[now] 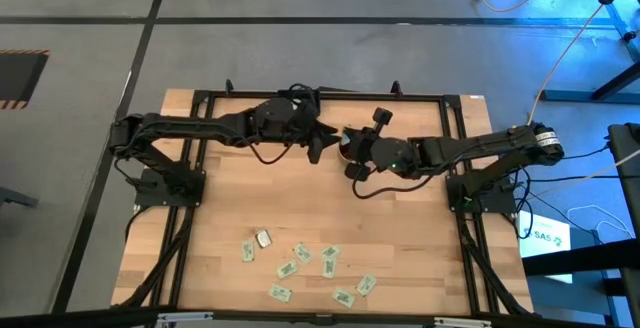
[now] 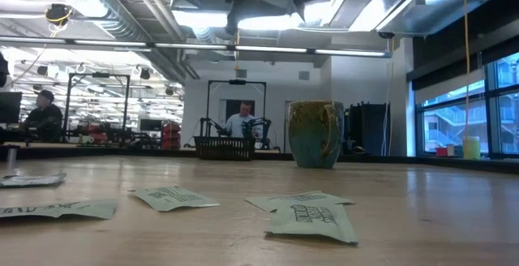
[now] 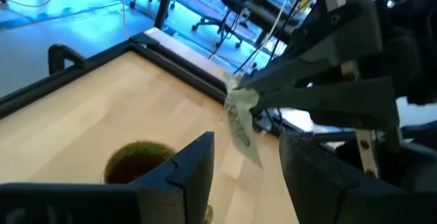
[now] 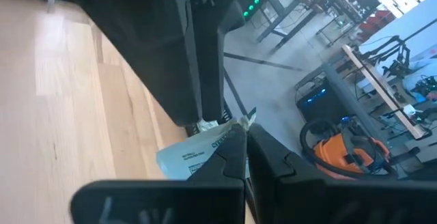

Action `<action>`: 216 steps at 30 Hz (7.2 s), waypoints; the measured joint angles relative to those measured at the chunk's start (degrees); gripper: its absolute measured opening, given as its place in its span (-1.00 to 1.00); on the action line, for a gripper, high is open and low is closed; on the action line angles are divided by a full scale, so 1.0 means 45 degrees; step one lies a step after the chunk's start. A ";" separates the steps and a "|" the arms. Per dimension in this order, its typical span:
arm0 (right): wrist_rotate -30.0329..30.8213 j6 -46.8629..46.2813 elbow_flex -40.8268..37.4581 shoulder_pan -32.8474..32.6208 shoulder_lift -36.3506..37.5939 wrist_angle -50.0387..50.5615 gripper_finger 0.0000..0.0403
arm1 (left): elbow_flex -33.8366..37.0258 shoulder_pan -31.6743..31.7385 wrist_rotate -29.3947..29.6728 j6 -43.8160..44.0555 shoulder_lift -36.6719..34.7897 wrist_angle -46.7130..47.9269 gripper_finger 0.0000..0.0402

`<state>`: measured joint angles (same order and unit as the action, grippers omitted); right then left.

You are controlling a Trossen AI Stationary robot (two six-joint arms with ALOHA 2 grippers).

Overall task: Pick and place Stevia / Truvia into bins
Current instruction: Put the stevia packet into the black container

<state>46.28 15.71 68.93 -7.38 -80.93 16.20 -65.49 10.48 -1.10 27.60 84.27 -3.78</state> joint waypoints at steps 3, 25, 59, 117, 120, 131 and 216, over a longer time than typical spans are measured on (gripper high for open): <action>-0.0107 0.0008 0.0000 0.0010 0.0000 -0.0347 -0.98 | 0.0000 0.0005 0.0015 0.0043 0.0113 -0.0255 -0.20; -0.0296 0.0228 0.0005 0.0058 0.0000 -0.0782 -0.98 | 0.0000 0.0359 0.0536 -0.0943 0.0453 -0.0584 -0.90; -0.1340 -0.6291 0.0024 0.1865 0.3526 0.6447 -0.19 | -0.0005 0.6797 -0.3343 -0.0922 0.2679 0.3149 -0.97; -0.1326 -0.6045 0.0010 0.1860 0.2667 0.6451 -0.19 | -0.0005 0.2372 -0.4701 -0.8178 -0.3108 1.0467 -0.53; -0.1326 -0.6056 0.0010 0.1860 0.2667 0.6451 -0.19 | -0.0005 0.1117 -0.4467 -0.7694 -0.3122 1.1731 -0.53; -0.1336 -0.6797 0.0010 0.1860 0.2667 0.6356 -0.19 | 0.1747 -0.3766 -0.0898 -0.5419 -0.3011 1.3223 -0.62; -0.1681 -0.5669 0.0010 0.1860 0.2662 0.6570 -0.19 | -0.0995 0.6324 -0.0137 -0.4873 0.3541 0.5827 -0.96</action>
<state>38.72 -9.80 68.97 0.99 -68.95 45.77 -69.97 38.94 -1.72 5.67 100.20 22.44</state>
